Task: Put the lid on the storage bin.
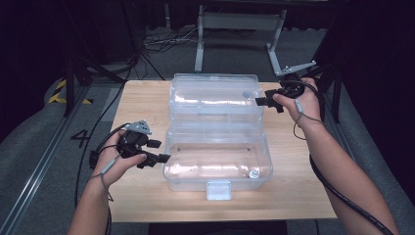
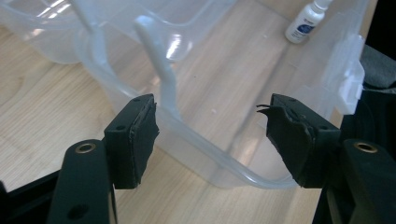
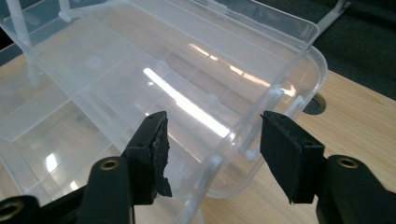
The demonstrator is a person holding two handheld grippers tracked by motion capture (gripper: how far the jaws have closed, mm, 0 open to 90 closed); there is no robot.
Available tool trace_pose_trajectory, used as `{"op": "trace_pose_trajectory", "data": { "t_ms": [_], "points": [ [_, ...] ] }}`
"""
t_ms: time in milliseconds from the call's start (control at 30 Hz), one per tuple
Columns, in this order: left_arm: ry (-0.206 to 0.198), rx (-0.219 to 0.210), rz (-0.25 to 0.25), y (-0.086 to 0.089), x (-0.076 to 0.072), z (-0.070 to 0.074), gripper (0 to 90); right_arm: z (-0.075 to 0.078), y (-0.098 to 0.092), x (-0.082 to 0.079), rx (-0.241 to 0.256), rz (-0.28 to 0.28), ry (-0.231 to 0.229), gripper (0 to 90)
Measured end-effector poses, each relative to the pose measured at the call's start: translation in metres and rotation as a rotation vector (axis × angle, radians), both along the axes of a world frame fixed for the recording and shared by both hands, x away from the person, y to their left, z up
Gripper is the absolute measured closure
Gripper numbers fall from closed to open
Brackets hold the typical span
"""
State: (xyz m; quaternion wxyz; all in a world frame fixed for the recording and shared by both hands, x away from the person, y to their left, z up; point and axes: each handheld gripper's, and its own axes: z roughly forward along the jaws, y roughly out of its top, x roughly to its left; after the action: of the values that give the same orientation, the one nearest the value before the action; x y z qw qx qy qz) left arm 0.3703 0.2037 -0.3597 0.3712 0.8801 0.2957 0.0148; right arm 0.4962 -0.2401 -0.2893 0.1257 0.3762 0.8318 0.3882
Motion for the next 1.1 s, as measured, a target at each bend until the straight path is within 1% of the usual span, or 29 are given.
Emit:
{"op": "trace_pose_trajectory", "data": {
  "t_ms": [167,233,267,400,433,467,533,633,667,800,833,933,1000,1033,1067,1100],
  "points": [
    [0.010,0.015,-0.071,-0.009,-0.003,-0.001,34.3,0.002,0.008,-0.002,0.013,0.029,-0.003,43.4],
    [0.014,0.017,-0.089,-0.012,-0.005,-0.001,34.4,0.002,0.010,-0.002,0.007,0.029,-0.009,43.4],
    [0.015,0.027,-0.100,-0.014,-0.006,-0.001,34.4,0.003,0.010,-0.002,0.007,0.031,-0.012,43.4],
    [0.013,0.039,-0.141,-0.021,-0.009,-0.001,34.5,0.004,0.011,-0.003,0.016,0.030,-0.015,43.5],
    [0.015,0.046,-0.164,-0.025,-0.011,-0.001,34.6,0.005,0.011,-0.003,0.017,0.030,-0.017,43.5],
    [0.015,0.046,-0.164,-0.025,-0.011,-0.001,34.9,0.005,0.011,-0.003,0.017,0.030,-0.017,43.5],
    [0.016,0.059,-0.192,-0.030,-0.012,-0.002,34.8,0.005,0.011,-0.003,0.022,0.033,-0.021,43.5],
    [0.027,0.071,-0.234,-0.038,-0.013,-0.005,34.7,0.006,0.013,-0.004,0.017,0.035,-0.020,43.4],
    [0.029,0.085,-0.251,-0.040,-0.013,-0.007,34.6,0.007,0.013,-0.004,0.014,0.035,-0.021,43.4],
    [0.059,0.107,-0.282,-0.047,-0.012,-0.015,34.5,0.009,0.015,-0.004,0.016,0.038,-0.025,43.3],
    [0.072,0.123,-0.293,-0.049,-0.012,-0.017,34.0,0.009,0.016,-0.004,0.015,0.040,-0.028,43.2],
    [0.089,0.136,-0.307,-0.053,-0.012,-0.023,34.1,0.010,0.017,-0.004,0.024,0.040,-0.026,42.6],
    [0.090,0.140,-0.311,-0.055,-0.013,-0.024,34.1,0.011,0.017,-0.004,0.023,0.041,-0.027,42.6],
    [0.092,0.151,-0.315,-0.057,-0.014,-0.025,34.5,0.011,0.017,-0.004,0.022,0.040,-0.028,42.6],
    [0.086,0.157,-0.323,-0.059,-0.014,-0.026,35.0,0.011,0.017,-0.003,0.023,0.041,-0.027,42.5],
    [0.069,0.164,-0.326,-0.061,-0.015,-0.027,36.2,0.012,0.017,-0.004,0.024,0.042,-0.029,42.4]
  ]
}}
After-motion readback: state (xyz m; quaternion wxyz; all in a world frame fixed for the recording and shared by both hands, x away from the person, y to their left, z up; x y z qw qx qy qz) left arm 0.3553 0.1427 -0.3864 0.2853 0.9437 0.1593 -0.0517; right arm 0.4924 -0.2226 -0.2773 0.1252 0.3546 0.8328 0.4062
